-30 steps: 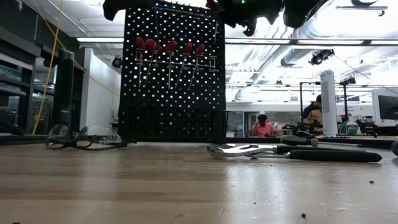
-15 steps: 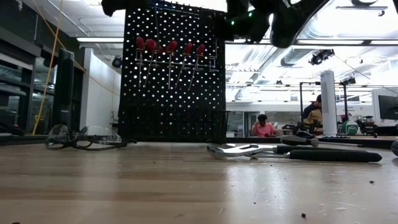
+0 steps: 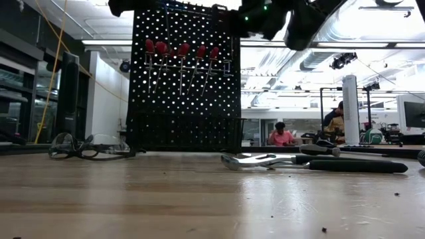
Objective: Hang tools onto peg board
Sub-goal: Hang the red allen wrench on the peg board
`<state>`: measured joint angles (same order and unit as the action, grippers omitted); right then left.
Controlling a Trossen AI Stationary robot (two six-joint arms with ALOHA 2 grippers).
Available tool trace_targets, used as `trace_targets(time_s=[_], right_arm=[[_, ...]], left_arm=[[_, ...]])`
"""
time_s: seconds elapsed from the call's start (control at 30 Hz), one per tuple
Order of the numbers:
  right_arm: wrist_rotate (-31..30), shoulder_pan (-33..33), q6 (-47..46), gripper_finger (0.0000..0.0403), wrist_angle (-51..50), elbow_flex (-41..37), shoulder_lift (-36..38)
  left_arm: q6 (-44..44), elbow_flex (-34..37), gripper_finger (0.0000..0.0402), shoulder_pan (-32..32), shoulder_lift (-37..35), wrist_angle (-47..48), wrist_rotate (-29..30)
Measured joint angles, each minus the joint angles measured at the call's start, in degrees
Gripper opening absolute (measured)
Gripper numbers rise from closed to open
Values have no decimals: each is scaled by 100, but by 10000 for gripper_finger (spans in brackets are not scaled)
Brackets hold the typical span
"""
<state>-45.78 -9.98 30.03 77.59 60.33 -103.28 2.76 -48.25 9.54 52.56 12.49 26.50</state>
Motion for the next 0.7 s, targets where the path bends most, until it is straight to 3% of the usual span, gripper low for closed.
trace_targets(time_s=[0.37,0.7], right_arm=[[-378,308,-202,0,-901,275,7],[-113,187,-613,0,-1082,282,7]], left_arm=[[5,0,204,0,0,-6,24],[12,0,204,0,0,20,32]])
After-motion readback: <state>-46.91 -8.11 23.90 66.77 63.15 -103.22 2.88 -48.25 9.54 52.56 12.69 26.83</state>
